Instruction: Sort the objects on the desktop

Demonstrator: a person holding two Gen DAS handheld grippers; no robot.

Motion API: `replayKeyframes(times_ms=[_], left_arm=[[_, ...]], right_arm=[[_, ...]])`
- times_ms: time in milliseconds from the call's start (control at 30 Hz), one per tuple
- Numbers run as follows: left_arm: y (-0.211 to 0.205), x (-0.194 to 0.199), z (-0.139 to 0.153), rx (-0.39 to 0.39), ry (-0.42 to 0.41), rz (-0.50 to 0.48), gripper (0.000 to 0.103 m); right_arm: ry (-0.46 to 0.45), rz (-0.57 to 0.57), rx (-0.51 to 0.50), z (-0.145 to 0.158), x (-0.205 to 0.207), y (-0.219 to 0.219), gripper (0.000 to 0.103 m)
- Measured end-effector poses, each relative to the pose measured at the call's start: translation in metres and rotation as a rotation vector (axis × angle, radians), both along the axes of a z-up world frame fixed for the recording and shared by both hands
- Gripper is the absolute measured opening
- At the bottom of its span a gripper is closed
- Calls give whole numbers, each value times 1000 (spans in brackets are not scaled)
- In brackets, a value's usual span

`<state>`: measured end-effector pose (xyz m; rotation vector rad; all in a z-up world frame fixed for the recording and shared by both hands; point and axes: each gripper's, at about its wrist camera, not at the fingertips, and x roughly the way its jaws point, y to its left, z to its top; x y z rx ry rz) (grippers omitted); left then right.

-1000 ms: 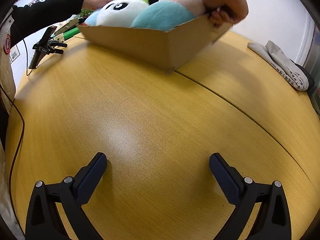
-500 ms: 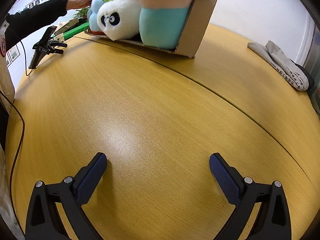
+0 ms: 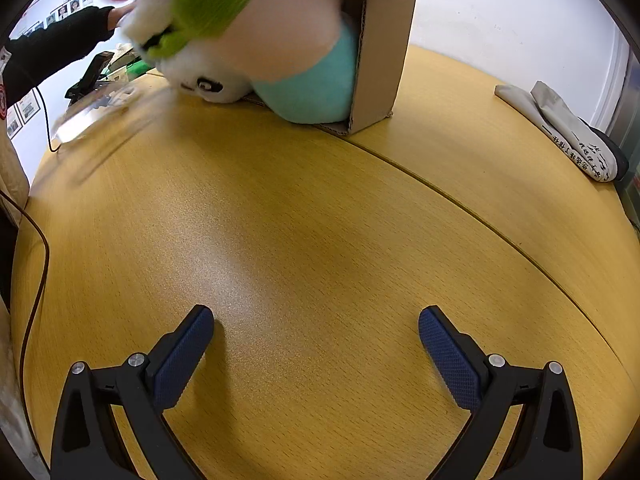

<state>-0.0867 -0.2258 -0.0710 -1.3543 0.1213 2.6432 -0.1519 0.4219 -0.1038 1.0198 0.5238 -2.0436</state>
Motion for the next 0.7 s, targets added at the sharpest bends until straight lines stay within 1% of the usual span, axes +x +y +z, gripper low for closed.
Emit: replayKeyframes(times_ms=[600,700], left_arm=[[-26,2,10,1,-1,2,103],[-37,-1,13,2,-1,3,103]], right_arm=[[0,0,1,0,3,-1,103],[0,0,1,0,4,-1,103]])
